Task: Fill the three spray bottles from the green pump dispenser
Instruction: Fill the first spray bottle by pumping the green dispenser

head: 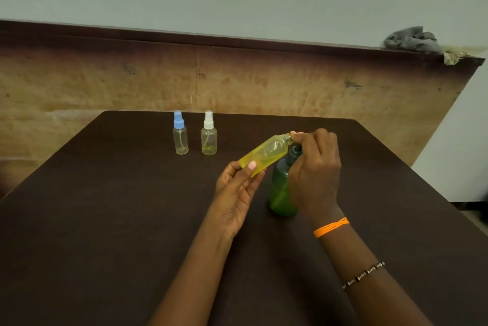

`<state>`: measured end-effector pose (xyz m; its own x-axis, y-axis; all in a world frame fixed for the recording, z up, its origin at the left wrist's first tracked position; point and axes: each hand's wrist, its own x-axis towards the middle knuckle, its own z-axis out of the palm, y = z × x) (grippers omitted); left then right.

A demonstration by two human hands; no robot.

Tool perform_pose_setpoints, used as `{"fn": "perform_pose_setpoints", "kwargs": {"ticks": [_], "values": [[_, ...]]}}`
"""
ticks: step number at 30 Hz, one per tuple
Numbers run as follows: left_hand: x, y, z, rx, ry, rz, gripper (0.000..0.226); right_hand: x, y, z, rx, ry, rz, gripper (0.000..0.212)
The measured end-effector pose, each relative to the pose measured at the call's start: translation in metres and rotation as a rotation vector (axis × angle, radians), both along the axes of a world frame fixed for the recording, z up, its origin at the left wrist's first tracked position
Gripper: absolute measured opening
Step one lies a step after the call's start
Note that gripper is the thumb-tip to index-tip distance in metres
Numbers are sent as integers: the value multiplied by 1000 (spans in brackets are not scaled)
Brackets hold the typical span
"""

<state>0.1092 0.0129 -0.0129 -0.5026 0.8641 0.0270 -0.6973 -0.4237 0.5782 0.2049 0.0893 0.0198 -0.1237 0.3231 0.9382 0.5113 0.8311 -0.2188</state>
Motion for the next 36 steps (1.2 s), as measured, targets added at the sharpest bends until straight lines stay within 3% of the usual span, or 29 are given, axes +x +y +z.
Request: {"fn": "perform_pose_setpoints", "kwargs": {"ticks": [6,14,22,28,36], "values": [[1,-1,2,18,7,-3,25,6,-2,29,-43,-157,6,33],[-1,1,0,-1,-6,0,27,0,-1,2,-1,-41,-29,28],[1,1,2,3,4,-10,26,7,0,30,-82,-122,56,38],[-1,1,0,9,-12,-6,27,6,1,-2,-22,-76,25,26],[1,0,2,10,12,-6,23,10,0,33,-100,-190,76,30]]}}
